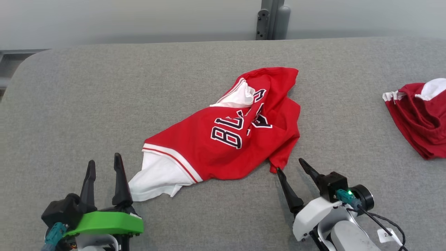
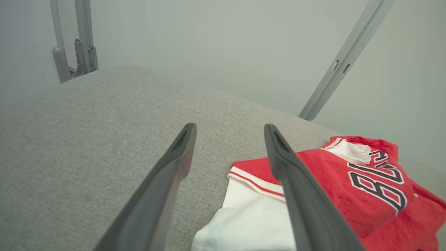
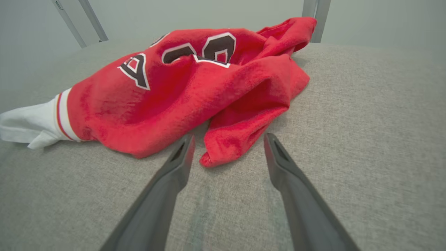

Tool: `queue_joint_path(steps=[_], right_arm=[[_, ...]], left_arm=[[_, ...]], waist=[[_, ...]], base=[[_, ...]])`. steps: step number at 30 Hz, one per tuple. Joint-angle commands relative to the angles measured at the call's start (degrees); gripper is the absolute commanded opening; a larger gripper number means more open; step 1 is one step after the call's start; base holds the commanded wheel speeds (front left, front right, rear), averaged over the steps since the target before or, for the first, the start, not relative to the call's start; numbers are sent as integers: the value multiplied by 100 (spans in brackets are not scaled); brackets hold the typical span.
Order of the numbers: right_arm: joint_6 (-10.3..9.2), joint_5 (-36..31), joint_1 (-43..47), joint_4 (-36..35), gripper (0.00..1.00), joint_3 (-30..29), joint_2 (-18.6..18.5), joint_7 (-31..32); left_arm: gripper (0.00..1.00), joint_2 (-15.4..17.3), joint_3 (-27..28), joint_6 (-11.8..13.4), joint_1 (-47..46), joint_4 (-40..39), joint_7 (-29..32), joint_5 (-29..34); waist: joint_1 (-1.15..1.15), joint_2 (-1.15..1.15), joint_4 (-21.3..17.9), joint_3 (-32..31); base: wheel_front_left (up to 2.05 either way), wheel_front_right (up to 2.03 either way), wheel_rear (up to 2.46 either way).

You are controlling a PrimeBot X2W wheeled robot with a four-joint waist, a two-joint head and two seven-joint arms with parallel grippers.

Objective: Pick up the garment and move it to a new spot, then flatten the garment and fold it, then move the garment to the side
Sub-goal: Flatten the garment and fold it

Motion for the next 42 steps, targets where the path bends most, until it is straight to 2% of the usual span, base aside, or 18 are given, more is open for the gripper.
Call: queue_joint_path(steps=[1,7,8,9,10,11,12,13,19,21,26,29,32,34,35,36,42], right_arm=[[-2,-163,-162,221,100,-7,-38,20],[-2,-609,-607,1095,100,-142,-32,0],[-2,-669,-655,1174,93,-195,-35,-4],[-2,-714,-705,1235,71,-266,-36,-10],[-2,-782,-747,1296,71,-353,-36,-12],[-2,-862,-786,1346,24,-438,-34,-9],[-2,-931,-828,1364,6,-535,-34,-13],[-2,-993,-861,1339,0,-621,-35,-16],[-2,-1549,-907,959,0,-1152,-167,-19],[-2,-1813,-934,862,0,-1199,-341,-17],[-2,-2485,-1092,780,0,-1136,-1037,20],[-2,-2646,-1175,901,0,-1109,-1346,78],[-2,-2655,-1184,1058,0,-1107,-1462,102],[-2,-2594,-1117,1175,38,-1110,-1455,91],[-2,-2559,-1057,1229,75,-1096,-1409,81],[-2,-2507,-998,1278,100,-1084,-1353,69],[-2,-2271,-615,1119,100,-1018,-1045,-5]], left_arm=[[100,-29,-53,-25,32,-48,-14,83],[100,-85,-277,-19,83,-158,-15,90],[100,-88,-287,-8,98,-163,-15,82],[100,-93,-297,6,104,-174,-15,78],[100,-97,-305,23,116,-180,-16,74],[100,-99,-310,37,131,-183,-15,70],[100,-100,-310,46,146,-187,-15,66],[100,-101,-308,51,166,-185,-15,61],[100,-105,-414,27,222,-134,-16,13],[100,-104,-468,42,243,-126,-16,-23],[100,-102,-620,80,253,-105,-15,-44],[100,-102,-675,93,233,-92,-15,-47],[100,-101,-705,93,211,-77,-15,-38],[100,-102,-709,89,219,-69,-15,-34],[100,-102,-710,87,225,-67,-15,-33],[100,-102,-709,87,230,-63,-15,-35],[100,-102,-670,105,239,-75,-15,-30]], waist=[[0,0,201,8],[0,0,458,48],[0,0,474,50],[0,0,486,51],[0,0,493,53],[0,0,493,53],[0,0,484,52],[0,0,465,46],[0,0,248,-23],[0,0,155,-44],[0,0,-39,-75],[0,0,-96,-63],[0,0,-123,-44],[0,0,-138,-37],[0,0,-145,-32],[0,0,-152,-29],[0,0,-252,-13]], base=[[0,0,0],[0,0,0],[0,0,0],[0,0,0],[0,0,0],[0,0,0],[0,0,0],[0,0,0],[0,0,0],[0,0,0],[0,0,0],[0,0,0],[0,0,0],[0,0,0],[0,0,0],[0,0,0],[0,0,0]])
